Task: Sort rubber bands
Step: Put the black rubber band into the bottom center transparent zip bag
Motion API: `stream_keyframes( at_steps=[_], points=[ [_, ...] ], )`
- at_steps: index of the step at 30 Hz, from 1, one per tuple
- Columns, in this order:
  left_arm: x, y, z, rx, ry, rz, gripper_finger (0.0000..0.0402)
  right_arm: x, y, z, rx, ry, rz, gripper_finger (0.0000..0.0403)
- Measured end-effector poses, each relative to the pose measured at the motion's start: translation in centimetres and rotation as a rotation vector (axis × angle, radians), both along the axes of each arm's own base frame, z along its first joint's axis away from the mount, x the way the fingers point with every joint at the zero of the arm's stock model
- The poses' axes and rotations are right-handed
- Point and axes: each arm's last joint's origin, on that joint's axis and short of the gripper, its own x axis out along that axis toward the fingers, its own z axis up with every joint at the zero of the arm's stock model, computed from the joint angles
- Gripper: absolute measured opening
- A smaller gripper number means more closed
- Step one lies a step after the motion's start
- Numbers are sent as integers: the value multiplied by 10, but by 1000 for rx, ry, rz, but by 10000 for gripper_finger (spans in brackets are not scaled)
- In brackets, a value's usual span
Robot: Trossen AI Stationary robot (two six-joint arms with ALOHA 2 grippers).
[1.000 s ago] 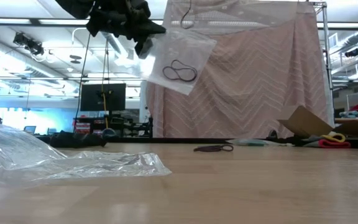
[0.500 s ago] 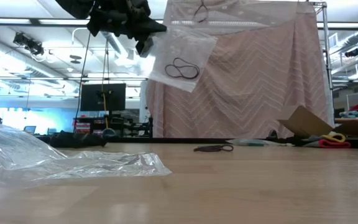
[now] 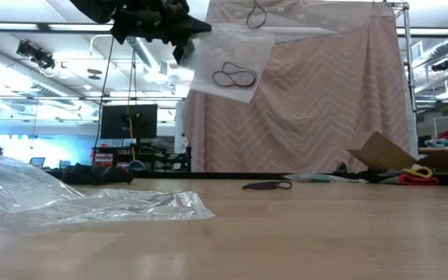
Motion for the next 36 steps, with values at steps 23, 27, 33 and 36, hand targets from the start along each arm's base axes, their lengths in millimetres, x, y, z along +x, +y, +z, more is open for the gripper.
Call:
stream_keyframes(
  at_steps=[23, 27, 33, 36],
  points=[
    [2, 0, 15, -29, -117, -21, 0, -1, 0, -18, 61, 137, -4, 0],
    [2, 0, 16, -29, -121, -21, 0, 1, 1, -29, 102, 170, 7, 0],
    [2, 0, 16, -30, -121, -21, 0, 3, 0, -46, 147, 213, -7, 1],
    [2, 0, 16, -30, -120, -21, 0, 4, 0, -45, 132, 209, -3, 16]
  ],
)
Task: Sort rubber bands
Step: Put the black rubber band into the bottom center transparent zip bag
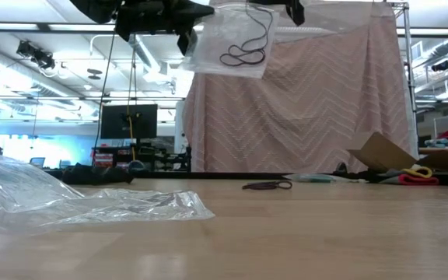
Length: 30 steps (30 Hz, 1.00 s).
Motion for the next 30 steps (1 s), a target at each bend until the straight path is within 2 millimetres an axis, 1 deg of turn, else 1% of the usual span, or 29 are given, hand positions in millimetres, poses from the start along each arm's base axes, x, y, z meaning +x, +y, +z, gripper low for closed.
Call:
stream_keyframes(
  at_steps=[3, 10, 15, 19, 23, 26, 30],
  points=[
    [0, 0, 0, -1, 1, 0, 0, 0, 1, 1, -29, -9, 34, 45],
    [0, 0, 0, 0, 1, 0, 0, 0, 2, 1, -10, -8, 71, 124],
    [0, 0, 0, 1, 1, 0, 0, 1, 2, 6, -19, -55, 69, 162],
    [-2, 2, -1, -5, 11, 2, 0, -2, -3, 5, 5, -45, 45, 169],
    [-19, 9, 0, 0, 65, 50, 0, -6, -5, 4, 12, -14, 27, 161],
    [-35, 13, -1, 12, 118, 88, 0, -6, -6, -10, 18, 113, -4, 154],
    [-50, 17, -3, 20, 169, 123, 0, 1, -10, -39, 30, 336, -56, 148]
  ],
)
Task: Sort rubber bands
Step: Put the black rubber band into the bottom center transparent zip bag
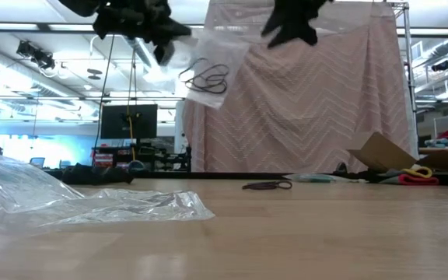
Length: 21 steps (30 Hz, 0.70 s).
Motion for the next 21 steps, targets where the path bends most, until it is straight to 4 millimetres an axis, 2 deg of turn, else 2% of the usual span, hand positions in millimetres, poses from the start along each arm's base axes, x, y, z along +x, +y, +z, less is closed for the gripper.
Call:
stream_keyframes(
  at_steps=[6, 12, 15, 19, 21],
  points=[
    [-12, -1, 6, 18, -8, 11, 0, 36, -2, -51, -4, 219, 69, 146],
    [-25, -8, 11, 14, 8, 30, 0, 64, 2, -116, 64, 405, 138, 141],
    [-35, -12, 14, 26, 20, 46, 0, 67, 3, -146, 113, 364, 136, 131],
    [-46, -15, 18, 30, 29, 81, 0, 55, 2, -177, 211, 324, 66, 119],
    [-48, -17, 20, 43, 21, 81, 0, 49, 4, -186, 264, 314, 69, 115]
  ],
)
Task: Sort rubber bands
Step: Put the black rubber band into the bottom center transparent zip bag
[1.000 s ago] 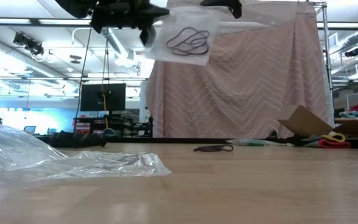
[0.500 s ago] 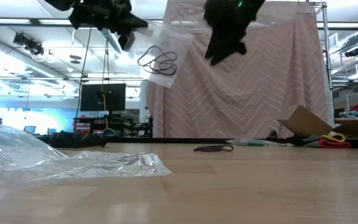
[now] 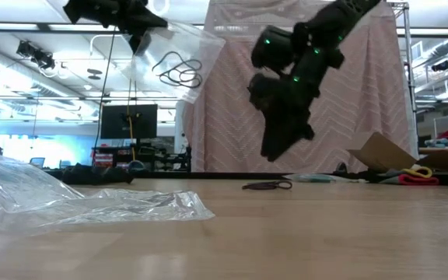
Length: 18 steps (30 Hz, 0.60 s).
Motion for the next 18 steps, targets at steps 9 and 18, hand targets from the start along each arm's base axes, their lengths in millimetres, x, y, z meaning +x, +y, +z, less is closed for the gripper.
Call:
stream_keyframes(
  at_steps=[9, 18],
  points=[
    [0, 0, -3, -8, 9, 1, 0, -9, 26, -11, 65, 2, 73, 112],
    [1, 0, -12, -41, 30, 6, 0, -9, 28, -20, -57, -7, -52, 105]
  ],
)
